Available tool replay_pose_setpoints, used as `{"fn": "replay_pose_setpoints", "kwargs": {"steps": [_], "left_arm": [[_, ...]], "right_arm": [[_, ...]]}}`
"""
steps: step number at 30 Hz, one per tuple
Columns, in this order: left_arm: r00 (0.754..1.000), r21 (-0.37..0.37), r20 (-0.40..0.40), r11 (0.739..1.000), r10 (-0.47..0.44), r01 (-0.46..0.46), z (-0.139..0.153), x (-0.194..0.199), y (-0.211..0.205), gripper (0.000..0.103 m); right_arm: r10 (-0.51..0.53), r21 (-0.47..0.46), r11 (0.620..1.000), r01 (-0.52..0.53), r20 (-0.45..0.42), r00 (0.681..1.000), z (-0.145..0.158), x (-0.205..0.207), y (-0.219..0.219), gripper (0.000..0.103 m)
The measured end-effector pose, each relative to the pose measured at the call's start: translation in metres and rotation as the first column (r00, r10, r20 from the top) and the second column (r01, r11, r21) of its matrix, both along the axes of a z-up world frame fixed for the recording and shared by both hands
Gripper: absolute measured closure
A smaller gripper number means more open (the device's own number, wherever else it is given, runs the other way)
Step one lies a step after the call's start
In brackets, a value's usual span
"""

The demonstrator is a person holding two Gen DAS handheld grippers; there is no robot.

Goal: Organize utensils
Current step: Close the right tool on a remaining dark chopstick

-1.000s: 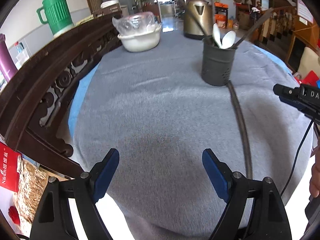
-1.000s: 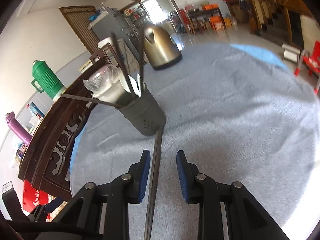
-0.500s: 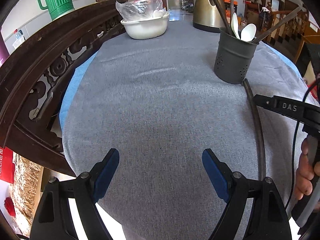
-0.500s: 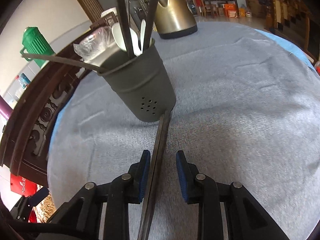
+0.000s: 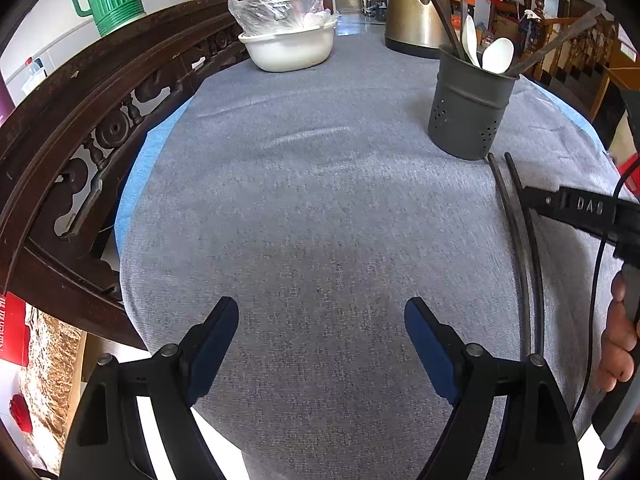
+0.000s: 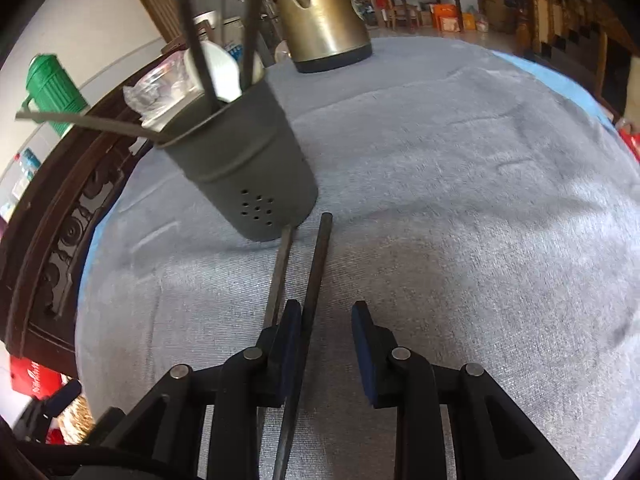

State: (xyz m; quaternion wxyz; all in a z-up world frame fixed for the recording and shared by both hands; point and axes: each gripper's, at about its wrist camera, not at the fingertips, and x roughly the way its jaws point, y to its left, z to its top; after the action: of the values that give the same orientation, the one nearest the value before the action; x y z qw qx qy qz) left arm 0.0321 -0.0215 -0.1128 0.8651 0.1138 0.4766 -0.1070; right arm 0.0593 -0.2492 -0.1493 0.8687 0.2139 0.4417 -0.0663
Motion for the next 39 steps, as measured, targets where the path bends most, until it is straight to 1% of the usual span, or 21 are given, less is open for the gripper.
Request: {"fn": "replay_pose_setpoints", "kwargs": {"steps": [2, 5, 7, 8, 9, 10, 12, 14, 15, 17, 19, 21, 23, 25, 27, 29, 30, 31, 32, 34, 39], "left_arm": [[1.000, 0.003, 0.003, 1.000, -0.005, 0.005, 0.000, -0.001, -0.001, 0.018], [1.000, 0.007, 0.007, 1.000, -0.008, 0.008, 0.001, -0.002, -0.002, 0.018], [1.000, 0.011, 0.010, 1.000, -0.006, 0.006, 0.002, -0.002, -0.001, 0.018], [1.000, 0.012, 0.010, 1.000, -0.004, 0.004, 0.001, -0.002, -0.001, 0.018], [1.000, 0.012, 0.008, 1.000, -0.002, 0.002, 0.001, -0.002, 0.000, 0.018], [1.000, 0.011, 0.007, 1.000, 0.000, 0.000, 0.001, -0.001, 0.000, 0.018], [1.000, 0.010, 0.004, 1.000, -0.006, 0.006, 0.001, 0.001, -0.002, 0.018], [0.999, -0.007, -0.012, 1.000, -0.029, 0.029, 0.001, 0.004, -0.007, 0.018], [0.998, -0.030, -0.024, 0.998, -0.054, 0.053, 0.003, 0.008, -0.012, 0.018], [0.995, -0.051, -0.028, 0.994, -0.096, 0.094, 0.005, 0.013, -0.024, 0.018], [0.990, -0.067, -0.035, 0.989, -0.137, 0.135, 0.006, 0.020, -0.039, 0.018], [0.982, -0.112, -0.048, 0.978, -0.184, 0.178, 0.007, 0.026, -0.054, 0.019], [0.975, -0.138, -0.058, 0.969, -0.213, 0.204, 0.006, 0.030, -0.068, 0.023], [0.966, -0.169, -0.064, 0.957, -0.250, 0.237, 0.004, 0.034, -0.083, 0.025], [0.962, -0.172, -0.071, 0.953, -0.264, 0.249, -0.001, 0.038, -0.094, 0.033], [0.958, -0.175, -0.094, 0.951, -0.273, 0.254, -0.008, 0.043, -0.101, 0.050], [0.957, -0.175, -0.108, 0.953, -0.270, 0.249, -0.012, 0.045, -0.103, 0.053], [0.956, -0.179, -0.121, 0.953, -0.268, 0.245, -0.016, 0.048, -0.103, 0.054], [0.957, -0.202, -0.112, 0.949, -0.269, 0.243, -0.015, 0.049, -0.102, 0.055], [0.956, -0.207, -0.116, 0.948, -0.270, 0.242, -0.016, 0.052, -0.101, 0.057], [0.955, -0.270, -0.159, 0.941, -0.250, 0.202, -0.016, 0.059, -0.095, 0.057]], "right_arm": [[-0.001, 0.008, 1.000, 0.001, 0.008, 1.000, 0.003, 0.001, 0.000, 0.074], [0.016, -0.011, 1.000, -0.016, 0.016, 1.000, 0.006, 0.006, 0.006, 0.074], [0.020, -0.028, 0.999, -0.020, 0.007, 1.000, 0.003, 0.010, 0.010, 0.080], [0.017, -0.030, 0.999, -0.017, -0.001, 1.000, 0.001, 0.010, 0.009, 0.085], [0.015, -0.022, 1.000, -0.015, -0.008, 1.000, -0.001, 0.011, 0.008, 0.089], [0.013, -0.013, 1.000, -0.013, -0.005, 1.000, -0.001, 0.010, 0.006, 0.090], [0.002, -0.029, 1.000, -0.002, -0.004, 1.000, 0.000, 0.007, 0.001, 0.092], [-0.012, -0.063, 0.998, 0.011, -0.004, 1.000, 0.003, 0.004, -0.006, 0.092], [-0.013, -0.068, 0.998, 0.013, -0.004, 1.000, 0.003, 0.002, -0.010, 0.092], [-0.007, -0.065, 0.998, 0.007, 0.000, 1.000, 0.004, -0.001, -0.016, 0.092], [-0.005, -0.093, 0.996, 0.005, 0.002, 1.000, 0.005, -0.002, -0.021, 0.092], [0.008, -0.100, 0.995, -0.008, -0.002, 1.000, 0.004, -0.002, -0.027, 0.092], [0.014, -0.078, 0.997, -0.014, 0.001, 1.000, 0.003, -0.002, -0.033, 0.092], [0.015, -0.027, 1.000, -0.015, 0.005, 1.000, 0.001, -0.002, -0.040, 0.092], [0.003, 0.051, 0.999, -0.004, 0.006, 1.000, -0.003, 0.000, -0.049, 0.091], [-0.016, 0.105, 0.994, 0.016, 0.001, 1.000, -0.005, 0.001, -0.057, 0.091], [-0.022, 0.123, 0.992, 0.022, -0.001, 1.000, -0.006, 0.003, -0.061, 0.091], [-0.024, 0.139, 0.990, 0.024, -0.002, 1.000, -0.008, 0.004, -0.064, 0.091], [-0.028, 0.151, 0.988, 0.028, -0.003, 1.000, -0.009, 0.006, -0.067, 0.091], [-0.026, 0.161, 0.987, 0.025, 0.001, 1.000, -0.010, 0.010, -0.068, 0.090], [0.006, 0.094, 0.996, -0.007, 0.004, 1.000, -0.005, 0.014, -0.061, 0.092]]}}
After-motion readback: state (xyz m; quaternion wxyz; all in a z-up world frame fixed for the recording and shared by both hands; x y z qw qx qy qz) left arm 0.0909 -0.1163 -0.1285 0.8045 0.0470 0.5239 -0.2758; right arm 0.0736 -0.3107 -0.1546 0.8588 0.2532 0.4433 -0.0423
